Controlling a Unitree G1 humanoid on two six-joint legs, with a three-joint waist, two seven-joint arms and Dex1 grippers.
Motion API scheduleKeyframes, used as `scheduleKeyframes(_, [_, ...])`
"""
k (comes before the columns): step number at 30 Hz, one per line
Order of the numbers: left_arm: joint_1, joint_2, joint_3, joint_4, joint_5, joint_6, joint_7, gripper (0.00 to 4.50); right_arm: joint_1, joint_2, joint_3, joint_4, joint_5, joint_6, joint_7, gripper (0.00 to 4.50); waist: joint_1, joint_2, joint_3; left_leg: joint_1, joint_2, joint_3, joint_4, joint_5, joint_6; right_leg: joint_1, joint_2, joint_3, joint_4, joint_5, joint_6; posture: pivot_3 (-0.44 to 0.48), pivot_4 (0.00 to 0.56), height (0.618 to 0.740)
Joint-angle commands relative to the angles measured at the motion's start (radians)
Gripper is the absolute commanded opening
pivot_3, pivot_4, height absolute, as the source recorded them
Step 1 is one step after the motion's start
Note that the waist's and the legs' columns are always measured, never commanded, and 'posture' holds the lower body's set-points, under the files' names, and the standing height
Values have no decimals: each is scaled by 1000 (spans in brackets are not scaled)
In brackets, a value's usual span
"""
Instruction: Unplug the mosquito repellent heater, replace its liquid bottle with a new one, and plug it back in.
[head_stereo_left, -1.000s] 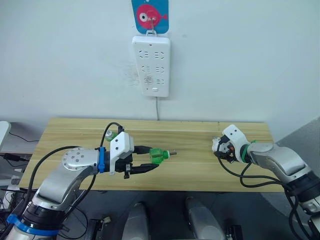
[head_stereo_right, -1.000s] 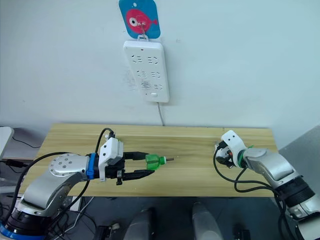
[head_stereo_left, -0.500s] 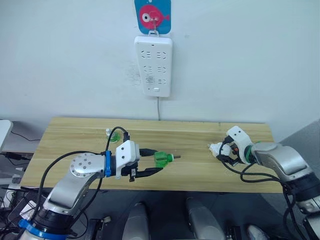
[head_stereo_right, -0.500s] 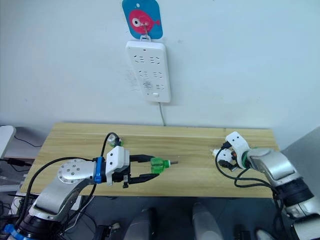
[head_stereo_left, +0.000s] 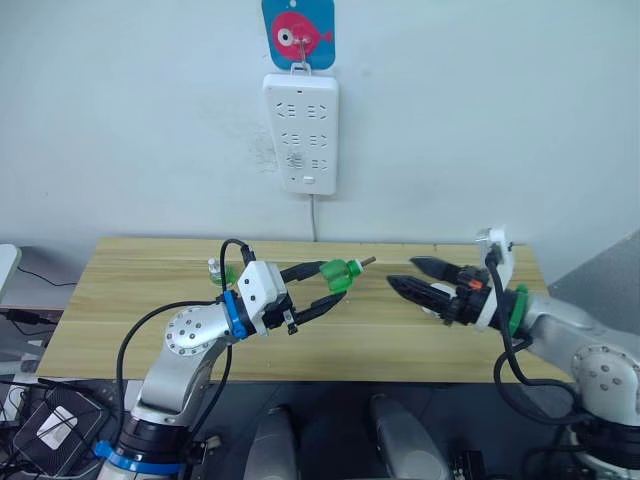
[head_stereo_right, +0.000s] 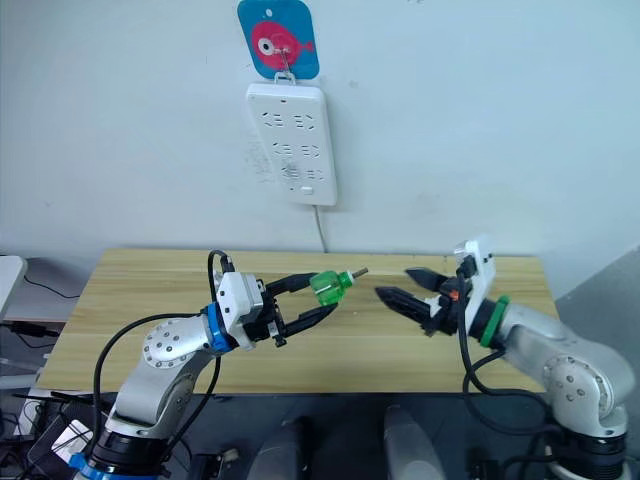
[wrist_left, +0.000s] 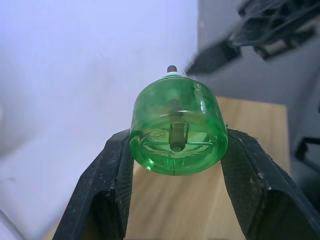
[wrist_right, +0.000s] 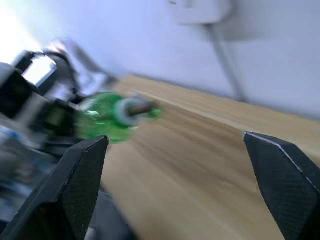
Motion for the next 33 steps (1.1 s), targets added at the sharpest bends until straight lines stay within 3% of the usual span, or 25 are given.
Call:
scheduleKeyframes(1, [-5, -34, -37, -38, 22, -27, 31, 2227, -22, 149, 30, 20, 154, -33, -201, 4500, -9, 0, 0, 0, 0, 0, 0, 0, 0, 0, 0, 0, 0, 0, 0, -216, 229, 740])
scheduleKeyframes(4, [-10, -38, -45, -35, 36, -39, 32, 2227, -50, 212, 41, 52, 222, -67, -295, 4500, -19, 1, -1, 0, 0, 0, 0, 0, 0, 0, 0, 0, 0, 0, 1, -213, 223, 740])
scheduleKeyframes(9, [-21, -40, -48, -30, 44, -49, 39, 2227, -70, 198, 96, 79, 264, -91, -320, 4500, -27, 1, -1, 0, 0, -1, 0, 0, 0, 0, 0, 0, 0, 0, 1, -210, 218, 740])
scheduleKeyframes(12, [-28, -44, -49, -30, 50, -49, 51, 2227, -73, 174, 117, 95, 286, -101, -312, 3894, -27, 1, -1, 0, 0, -2, -1, 0, 0, 0, 0, -1, 0, 0, 1, -205, 213, 740])
scheduleKeyframes(20, [-20, -64, -58, -43, 57, -55, 78, 2227, -76, 151, 155, 123, 351, -143, -319, 1026, -28, 1, -2, 0, 0, -2, -1, 0, 0, 0, 1, -1, 1, 0, 1, -195, 209, 740])
scheduleKeyframes(21, [-16, -62, -60, -45, 59, -59, 77, 2227, -76, 149, 158, 126, 362, -148, -323, 827, -29, 1, -2, 0, 0, -2, -1, 0, 0, 0, 1, -1, 1, 0, 1, -195, 209, 740])
scheduleKeyframes(26, [-11, -63, -66, -42, 75, -72, 89, 2227, -83, 128, 180, 134, 405, -162, -332, 834, -28, 1, -3, 0, 0, -2, -1, 0, 0, 0, 1, -1, 1, 0, 1, -189, 212, 740])
scheduleKeyframes(30, [12, -7, -69, -33, 100, -25, 66, 3558, -96, 96, 195, 141, 354, -185, -314, 834, -31, 2, -3, 0, 0, -2, -1, 0, 0, 0, 1, -1, 1, 0, 1, -188, 216, 740])
scheduleKeyframes(33, [76, 81, -23, -20, 114, 49, 64, 4495, -129, -21, 267, 160, 110, -245, -178, 834, -33, 2, -3, 0, 0, -2, -1, 0, 0, 0, 1, -1, 1, 0, 1, -178, 222, 740])
